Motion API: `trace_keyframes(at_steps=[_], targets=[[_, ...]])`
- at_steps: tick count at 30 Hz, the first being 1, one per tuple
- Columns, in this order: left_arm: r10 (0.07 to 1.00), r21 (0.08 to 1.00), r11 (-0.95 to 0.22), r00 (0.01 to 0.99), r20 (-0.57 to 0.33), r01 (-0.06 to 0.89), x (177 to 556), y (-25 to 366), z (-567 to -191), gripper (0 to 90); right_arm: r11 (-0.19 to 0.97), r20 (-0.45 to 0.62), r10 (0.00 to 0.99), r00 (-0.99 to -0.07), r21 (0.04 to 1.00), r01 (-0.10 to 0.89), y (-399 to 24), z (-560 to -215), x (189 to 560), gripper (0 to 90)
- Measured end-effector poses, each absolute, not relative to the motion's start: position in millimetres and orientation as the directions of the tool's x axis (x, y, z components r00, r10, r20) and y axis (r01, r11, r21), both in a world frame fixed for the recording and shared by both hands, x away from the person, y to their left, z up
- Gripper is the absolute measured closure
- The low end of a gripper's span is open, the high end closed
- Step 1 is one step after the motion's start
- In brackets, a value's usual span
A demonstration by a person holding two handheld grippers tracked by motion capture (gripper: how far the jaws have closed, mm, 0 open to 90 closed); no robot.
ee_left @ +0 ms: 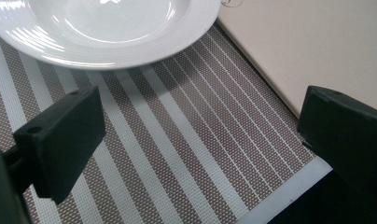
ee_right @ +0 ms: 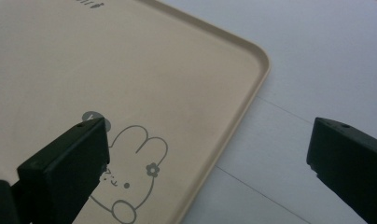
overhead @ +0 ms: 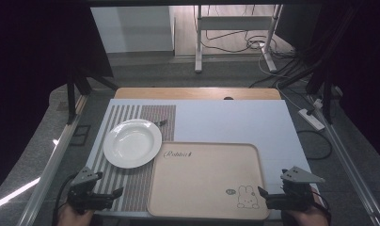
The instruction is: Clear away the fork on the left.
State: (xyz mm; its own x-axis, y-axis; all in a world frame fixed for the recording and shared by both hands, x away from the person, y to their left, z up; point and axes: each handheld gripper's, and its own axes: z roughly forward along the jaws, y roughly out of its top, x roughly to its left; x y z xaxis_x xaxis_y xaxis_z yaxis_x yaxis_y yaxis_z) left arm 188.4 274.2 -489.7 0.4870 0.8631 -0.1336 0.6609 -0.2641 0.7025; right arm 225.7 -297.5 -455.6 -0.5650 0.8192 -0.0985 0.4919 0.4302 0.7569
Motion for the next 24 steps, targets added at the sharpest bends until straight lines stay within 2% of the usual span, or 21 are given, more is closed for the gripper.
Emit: trace_keyframes(at_steps=[13,18,24], targets=[[0.851,0.692,-0.28,0.506,-0.143,0.666,192.6,269.8,-487.9,0.0,0.449,-0.109,0.811,-0.575,0.747,0.49,-295.3,-456.3,225.8,0.0],[0.852,0.701,-0.296,0.511,-0.112,0.649,197.9,267.5,-486.2,0.0,0.463,-0.119,0.804,-0.582,0.739,0.49,-293.7,-456.9,225.9,0.0],[0.839,0.697,-0.3,0.528,-0.132,0.651,202.8,267.9,-487.9,0.9,0.471,-0.125,0.801,-0.586,0.735,0.487,-293.0,-457.2,226.0,0.0]])
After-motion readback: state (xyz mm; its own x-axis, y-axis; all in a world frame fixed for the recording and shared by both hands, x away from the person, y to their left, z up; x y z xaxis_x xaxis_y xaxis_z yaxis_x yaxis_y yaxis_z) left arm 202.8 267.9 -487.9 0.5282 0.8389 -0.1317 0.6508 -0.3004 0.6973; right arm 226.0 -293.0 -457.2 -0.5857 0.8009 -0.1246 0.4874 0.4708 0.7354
